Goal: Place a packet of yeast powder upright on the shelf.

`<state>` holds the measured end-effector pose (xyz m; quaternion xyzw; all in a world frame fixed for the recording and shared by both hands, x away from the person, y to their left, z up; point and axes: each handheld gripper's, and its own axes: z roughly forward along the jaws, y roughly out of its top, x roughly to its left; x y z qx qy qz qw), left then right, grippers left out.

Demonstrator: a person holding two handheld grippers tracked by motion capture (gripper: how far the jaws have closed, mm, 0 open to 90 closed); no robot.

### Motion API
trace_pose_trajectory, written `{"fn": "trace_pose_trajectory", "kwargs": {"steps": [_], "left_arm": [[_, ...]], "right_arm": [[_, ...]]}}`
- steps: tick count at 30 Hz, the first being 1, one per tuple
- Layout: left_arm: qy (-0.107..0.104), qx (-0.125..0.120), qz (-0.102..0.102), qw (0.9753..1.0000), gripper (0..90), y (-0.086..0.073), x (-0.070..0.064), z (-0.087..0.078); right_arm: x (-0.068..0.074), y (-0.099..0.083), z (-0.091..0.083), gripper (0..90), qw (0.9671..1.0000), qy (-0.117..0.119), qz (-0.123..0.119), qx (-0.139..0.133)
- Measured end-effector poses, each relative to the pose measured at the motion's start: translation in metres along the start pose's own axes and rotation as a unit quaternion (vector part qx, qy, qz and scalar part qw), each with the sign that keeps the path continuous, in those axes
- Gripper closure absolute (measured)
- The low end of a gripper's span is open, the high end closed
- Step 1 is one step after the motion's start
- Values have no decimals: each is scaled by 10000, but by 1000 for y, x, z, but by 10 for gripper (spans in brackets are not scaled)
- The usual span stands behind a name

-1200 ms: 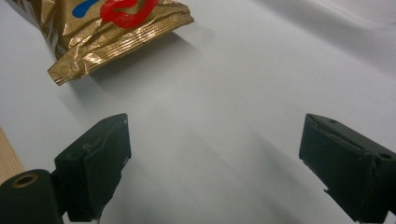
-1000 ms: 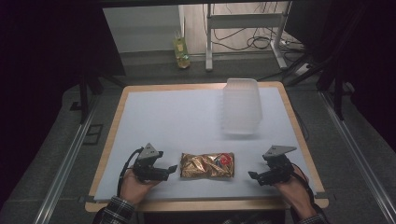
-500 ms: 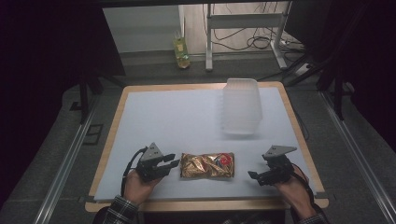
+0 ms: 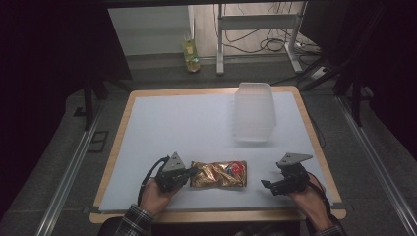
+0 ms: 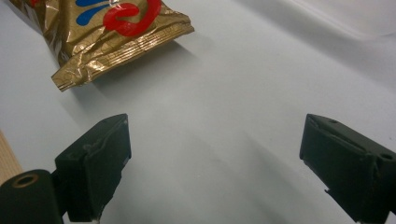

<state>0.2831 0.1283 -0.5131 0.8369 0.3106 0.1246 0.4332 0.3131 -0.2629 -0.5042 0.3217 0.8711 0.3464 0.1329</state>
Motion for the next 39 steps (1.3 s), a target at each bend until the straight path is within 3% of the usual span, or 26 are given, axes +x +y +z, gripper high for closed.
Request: {"fn": "trace_pose_trajectory", "kwargs": {"steps": [11,12,17,19,23,24,27,35,39], "left_arm": [[-85,193,74,9998,897,-3,1,21],[-126,184,-7,9998,897,-6,3,22],[-7,244,105,9996,899,-7,1,22],[-4,261,2,9997,900,-9,1,21],[-36,278,-100,9996,900,-12,3,18],[-25,287,-112,9995,900,-13,3,16],[-9,302,-131,9995,900,-14,3,16],[-24,331,-212,9992,900,-17,2,12],[-42,344,-247,9991,900,-19,2,10]], "right_arm": [[1,1,0,86,10000,-41,-25,6],[2,1,1,86,10000,-44,-54,13],[5,3,0,72,10000,-60,-66,-3],[6,5,-2,56,9999,-38,73,-103],[9,5,-1,34,9999,-57,50,-146],[10,5,0,34,9999,60,16,-89],[12,5,1,35,9999,121,-57,-6],[12,9,-3,34,9989,433,124,-125],[13,10,-3,32,9987,475,171,-111]]}}
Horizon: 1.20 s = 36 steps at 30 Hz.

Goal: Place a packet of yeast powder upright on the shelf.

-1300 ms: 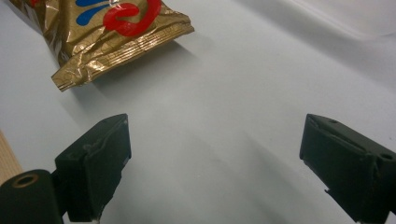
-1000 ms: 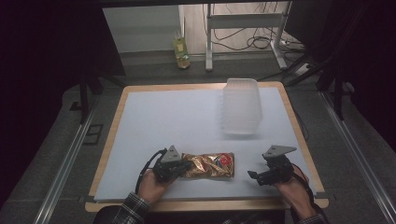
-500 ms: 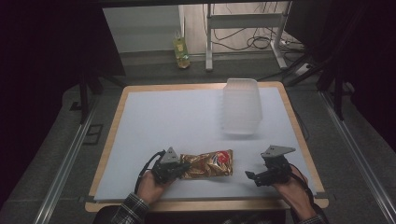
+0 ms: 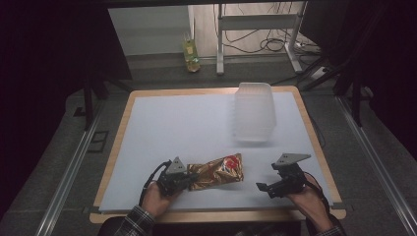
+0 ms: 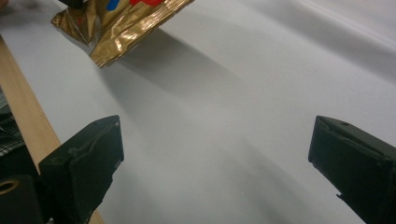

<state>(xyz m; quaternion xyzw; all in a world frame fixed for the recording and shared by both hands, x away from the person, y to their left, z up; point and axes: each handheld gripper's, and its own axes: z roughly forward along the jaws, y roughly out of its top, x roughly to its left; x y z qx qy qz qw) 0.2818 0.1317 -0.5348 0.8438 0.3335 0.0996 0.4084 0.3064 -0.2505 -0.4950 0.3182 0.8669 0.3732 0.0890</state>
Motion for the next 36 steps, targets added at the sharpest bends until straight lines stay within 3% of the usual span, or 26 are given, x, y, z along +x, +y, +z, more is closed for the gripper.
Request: {"fn": "trace_pose_trajectory", "kwargs": {"steps": [5,11,15,20,21,29,35,36], "left_arm": [[2,51,-18,10000,900,-3,0,-2],[30,139,-23,9999,900,-6,0,-2],[69,340,-20,9994,900,-11,1,-2],[97,353,24,9993,900,-11,1,-2],[84,356,-6,9993,900,-11,1,-2],[113,374,7,9992,900,-11,0,-2],[123,378,17,9992,900,-11,0,-2],[126,379,18,9992,900,-11,0,-2]], "right_arm": [[2,6,-2,31,9999,106,46,-45],[3,19,-1,31,9985,458,291,-58],[5,28,6,30,9968,696,396,70],[7,37,15,29,9956,796,442,205],[7,41,20,30,9938,915,580,234],[8,57,38,58,9884,1236,809,356],[11,74,60,210,9813,1541,1080,412],[11,74,60,210,9813,1541,1080,412]]}}
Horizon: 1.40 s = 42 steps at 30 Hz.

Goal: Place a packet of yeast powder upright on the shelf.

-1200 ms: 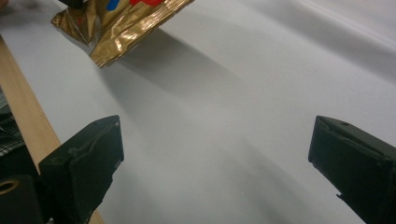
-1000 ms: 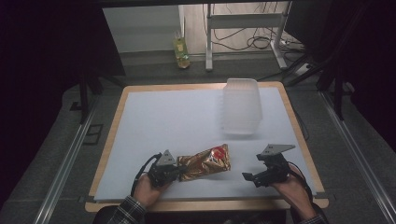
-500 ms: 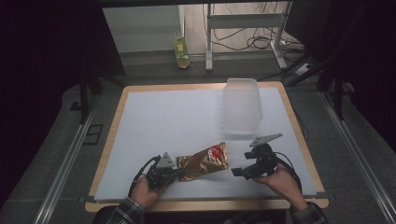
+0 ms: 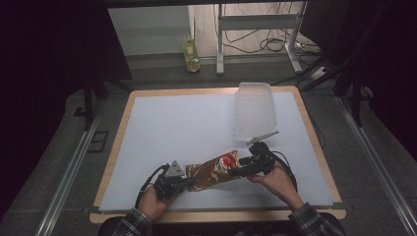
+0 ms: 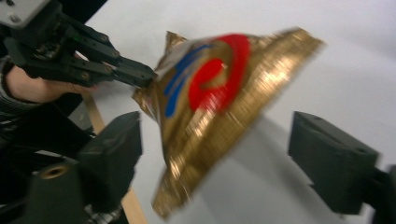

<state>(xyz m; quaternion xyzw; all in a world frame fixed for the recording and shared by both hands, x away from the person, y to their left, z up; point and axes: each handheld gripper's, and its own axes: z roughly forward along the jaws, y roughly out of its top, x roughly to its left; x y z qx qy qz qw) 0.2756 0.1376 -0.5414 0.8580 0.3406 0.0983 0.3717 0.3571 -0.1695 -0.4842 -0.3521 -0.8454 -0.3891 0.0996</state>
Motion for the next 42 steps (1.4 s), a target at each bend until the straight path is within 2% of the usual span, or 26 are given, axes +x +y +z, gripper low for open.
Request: {"fn": "trace_pose_trajectory", "kwargs": {"steps": [2,3,7,8,11,13,16,17,18,19,24,25,26,28,34,37,40,41,42], "left_arm": [[4,4,8,10000,900,0,0,0],[2,2,2,10000,900,0,0,0],[13,10,17,10000,899,0,0,0],[12,8,17,10000,899,0,0,0],[7,11,36,10000,899,1,0,-1],[-5,-1,30,10000,898,0,0,-1],[-27,-1,52,10000,897,1,1,-1],[-30,-3,138,9999,897,1,1,-2],[-30,-3,138,9999,893,1,1,-2],[23,-1,146,9999,893,2,0,-3],[67,-172,168,9997,759,3,2,-8],[67,-172,168,9997,739,3,2,-8],[74,-209,169,9996,739,3,2,-9],[80,-365,109,9992,663,4,3,-11],[148,-595,38,9981,499,3,7,-16],[162,-654,30,9977,463,3,7,-16],[163,-730,42,9972,351,3,7,-16],[165,-744,44,9971,351,3,7,-16],[128,-773,45,9969,309,3,7,-15]], "right_arm": [[1,4,7,273,9999,79,111,44],[0,7,13,305,9995,205,205,107],[-1,12,23,386,9983,405,378,153],[-1,12,23,386,9983,405,378,153],[-2,16,33,458,9977,431,423,293],[-1,16,36,539,9977,411,421,350],[-1,17,38,580,9973,461,450,364],[-2,16,36,644,9963,590,544,302],[-2,16,36,644,9963,590,544,302],[-1,16,35,659,9964,602,528,268],[9,20,28,697,9979,588,232,165],[9,20,28,697,9979,588,232,165],[11,21,27,699,9981,572,165,141],[14,24,23,701,9985,543,33,111],[15,28,12,703,9989,433,-169,13],[15,30,9,703,9990,391,-230,-17],[16,35,0,703,9988,318,-363,-64],[16,35,0,703,9988,318,-363,-64],[16,36,-3,703,9986,260,-448,-85]]}}
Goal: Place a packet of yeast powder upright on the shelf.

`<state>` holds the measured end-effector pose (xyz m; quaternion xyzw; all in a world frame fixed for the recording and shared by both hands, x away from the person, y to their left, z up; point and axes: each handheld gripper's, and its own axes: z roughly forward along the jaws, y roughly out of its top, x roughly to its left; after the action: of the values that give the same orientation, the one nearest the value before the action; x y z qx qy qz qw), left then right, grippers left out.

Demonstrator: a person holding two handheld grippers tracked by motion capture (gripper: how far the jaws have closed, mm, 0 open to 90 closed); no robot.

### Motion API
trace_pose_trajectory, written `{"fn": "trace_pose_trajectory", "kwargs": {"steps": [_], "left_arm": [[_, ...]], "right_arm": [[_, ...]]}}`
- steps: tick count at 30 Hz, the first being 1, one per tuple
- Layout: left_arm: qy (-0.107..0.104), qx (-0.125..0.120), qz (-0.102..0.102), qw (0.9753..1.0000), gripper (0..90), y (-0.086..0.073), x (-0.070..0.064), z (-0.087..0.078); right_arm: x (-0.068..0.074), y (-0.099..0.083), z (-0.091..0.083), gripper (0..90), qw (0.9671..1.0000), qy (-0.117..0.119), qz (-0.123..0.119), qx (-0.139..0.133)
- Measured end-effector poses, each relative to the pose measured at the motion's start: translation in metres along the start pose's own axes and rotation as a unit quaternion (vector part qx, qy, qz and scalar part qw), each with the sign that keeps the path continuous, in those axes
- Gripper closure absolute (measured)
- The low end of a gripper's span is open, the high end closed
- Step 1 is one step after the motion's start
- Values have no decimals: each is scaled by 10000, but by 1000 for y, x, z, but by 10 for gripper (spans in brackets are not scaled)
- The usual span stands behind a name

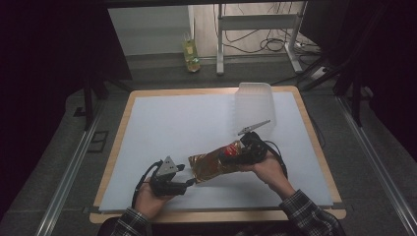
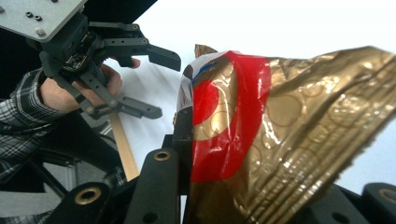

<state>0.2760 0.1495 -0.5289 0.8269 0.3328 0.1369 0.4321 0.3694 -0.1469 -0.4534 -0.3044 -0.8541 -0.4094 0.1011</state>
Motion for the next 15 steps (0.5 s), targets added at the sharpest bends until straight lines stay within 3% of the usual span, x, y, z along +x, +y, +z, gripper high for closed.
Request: {"fn": "trace_pose_trajectory", "kwargs": {"steps": [5,12,15], "left_arm": [[-62,-85,7,9999,221,0,1,-1],[-146,-124,32,9998,166,0,1,-1],[-132,-90,70,9998,140,0,1,-1]], "right_arm": [[2,5,-10,703,9996,-158,-241,-20],[1,10,-21,703,9985,-327,-436,-49],[-1,13,-28,703,9972,-407,-626,-61]]}}
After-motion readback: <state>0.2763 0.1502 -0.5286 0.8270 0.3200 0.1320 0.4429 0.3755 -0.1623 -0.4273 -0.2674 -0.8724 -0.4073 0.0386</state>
